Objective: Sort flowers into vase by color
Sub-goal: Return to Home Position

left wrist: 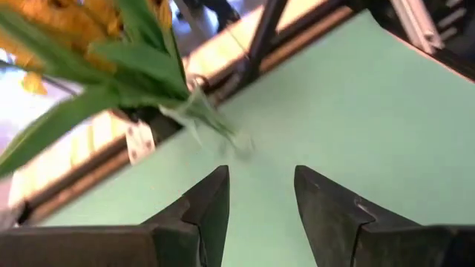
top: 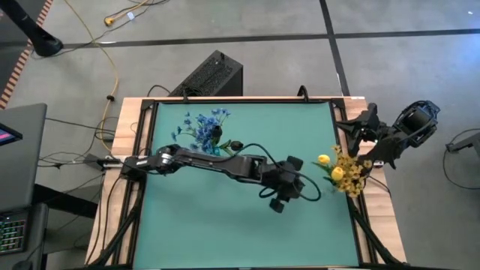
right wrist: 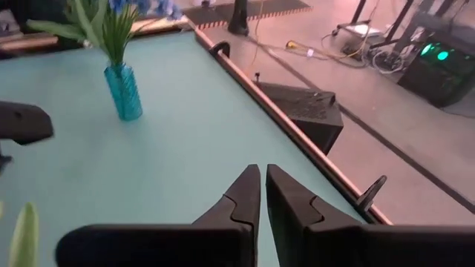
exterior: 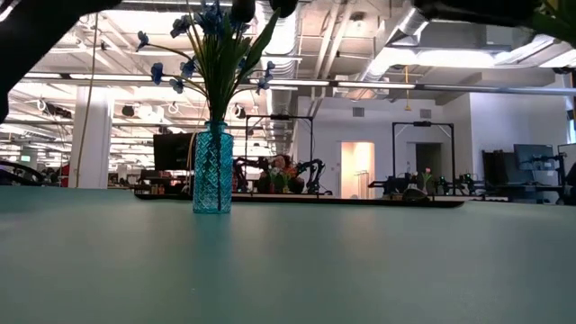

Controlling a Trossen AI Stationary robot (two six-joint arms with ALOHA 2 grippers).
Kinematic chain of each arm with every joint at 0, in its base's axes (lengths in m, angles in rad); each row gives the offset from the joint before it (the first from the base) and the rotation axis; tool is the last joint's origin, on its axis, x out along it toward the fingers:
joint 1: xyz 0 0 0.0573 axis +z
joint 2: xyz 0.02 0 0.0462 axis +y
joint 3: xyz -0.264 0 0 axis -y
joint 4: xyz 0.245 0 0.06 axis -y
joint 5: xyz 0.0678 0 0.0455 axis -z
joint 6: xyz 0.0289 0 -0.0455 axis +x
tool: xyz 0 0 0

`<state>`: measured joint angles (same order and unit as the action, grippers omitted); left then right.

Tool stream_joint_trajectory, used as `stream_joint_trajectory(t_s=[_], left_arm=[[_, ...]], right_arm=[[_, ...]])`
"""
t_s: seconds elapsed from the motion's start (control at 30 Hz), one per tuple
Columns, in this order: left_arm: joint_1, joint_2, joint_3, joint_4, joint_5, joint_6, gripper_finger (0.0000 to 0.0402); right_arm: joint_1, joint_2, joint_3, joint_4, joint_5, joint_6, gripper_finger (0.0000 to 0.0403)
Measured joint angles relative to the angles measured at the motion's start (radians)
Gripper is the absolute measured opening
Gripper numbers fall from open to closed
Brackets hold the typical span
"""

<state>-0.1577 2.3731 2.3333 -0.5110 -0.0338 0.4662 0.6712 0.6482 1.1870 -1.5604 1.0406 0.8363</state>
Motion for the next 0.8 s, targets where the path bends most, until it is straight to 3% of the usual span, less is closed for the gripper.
stream_joint_trajectory(t_s=[0.17, 0.43, 0.67, 0.8], left_arm=[[-0.006, -0.097, 0.0, -0.199, 0.006, -0.075, 0.0142], [-0.017, -0.276, 0.0, -0.364, -0.046, -0.149, 0.0142], [0.0, -0.455, -0.002, -0.481, -0.065, -0.167, 0.0142], [0.03, -0.55, -0.075, -0.483, -0.098, -0.194, 0.0141]], right_arm=[[0.0, -0.051, 0.0, 0.008, 0.014, 0.005, 0.0017], [0.042, -0.276, -0.013, 0.055, 0.073, -0.048, 0.0016], [0.157, -0.443, -0.152, 0.258, 0.145, -0.194, 0.0016], [0.245, -0.494, -0.228, 0.303, 0.205, -0.209, 0.0016]])
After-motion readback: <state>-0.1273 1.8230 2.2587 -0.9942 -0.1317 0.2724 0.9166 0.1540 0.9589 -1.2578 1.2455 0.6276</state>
